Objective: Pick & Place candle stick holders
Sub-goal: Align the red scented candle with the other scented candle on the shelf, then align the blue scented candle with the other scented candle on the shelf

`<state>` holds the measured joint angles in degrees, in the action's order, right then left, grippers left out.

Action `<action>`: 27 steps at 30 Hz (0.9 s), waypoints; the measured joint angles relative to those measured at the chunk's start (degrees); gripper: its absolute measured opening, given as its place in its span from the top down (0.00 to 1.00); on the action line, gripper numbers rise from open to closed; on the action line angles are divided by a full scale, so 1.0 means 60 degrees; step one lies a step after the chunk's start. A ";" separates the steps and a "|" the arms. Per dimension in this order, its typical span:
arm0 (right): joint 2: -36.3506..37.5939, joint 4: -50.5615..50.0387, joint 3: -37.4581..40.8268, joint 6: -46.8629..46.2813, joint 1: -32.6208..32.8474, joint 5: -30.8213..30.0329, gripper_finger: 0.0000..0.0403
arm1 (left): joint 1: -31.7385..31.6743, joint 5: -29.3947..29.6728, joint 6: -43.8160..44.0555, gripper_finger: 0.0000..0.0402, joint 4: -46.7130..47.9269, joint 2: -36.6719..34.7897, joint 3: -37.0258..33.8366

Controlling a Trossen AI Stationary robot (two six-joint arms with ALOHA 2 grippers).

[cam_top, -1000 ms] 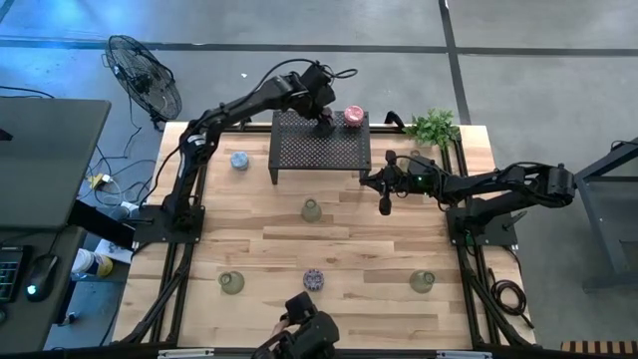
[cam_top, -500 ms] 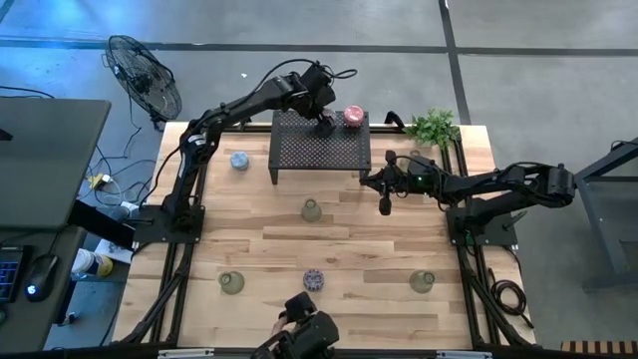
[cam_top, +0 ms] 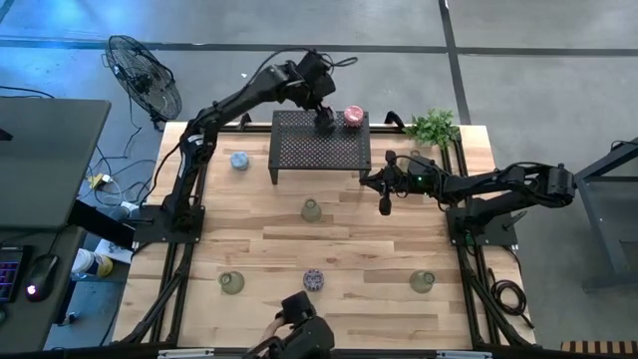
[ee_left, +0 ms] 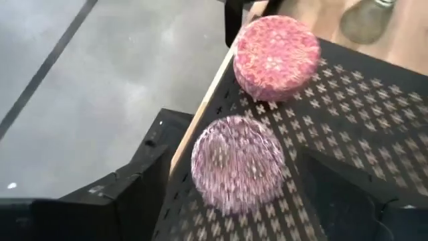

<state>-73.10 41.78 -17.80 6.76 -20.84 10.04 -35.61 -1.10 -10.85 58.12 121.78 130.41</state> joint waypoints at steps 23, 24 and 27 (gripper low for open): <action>0.0000 -0.0521 0.0004 -0.0663 0.1218 -0.1447 1.00 | 0.0501 0.1073 0.1154 0.95 -0.5621 -0.5959 -0.8570; 0.0000 -0.0517 0.0004 -0.0663 0.1275 -0.1529 1.00 | 0.0497 0.1168 0.1347 0.95 -0.5922 -0.6295 -0.9086; 0.0000 -0.0507 0.0004 -0.0653 0.1365 -0.1689 1.00 | 0.0497 0.1339 0.1352 0.96 -0.5830 -0.6949 -1.0030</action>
<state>-73.10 38.74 -17.78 2.85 -12.65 -0.09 -32.62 6.94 -2.74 23.14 80.08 70.23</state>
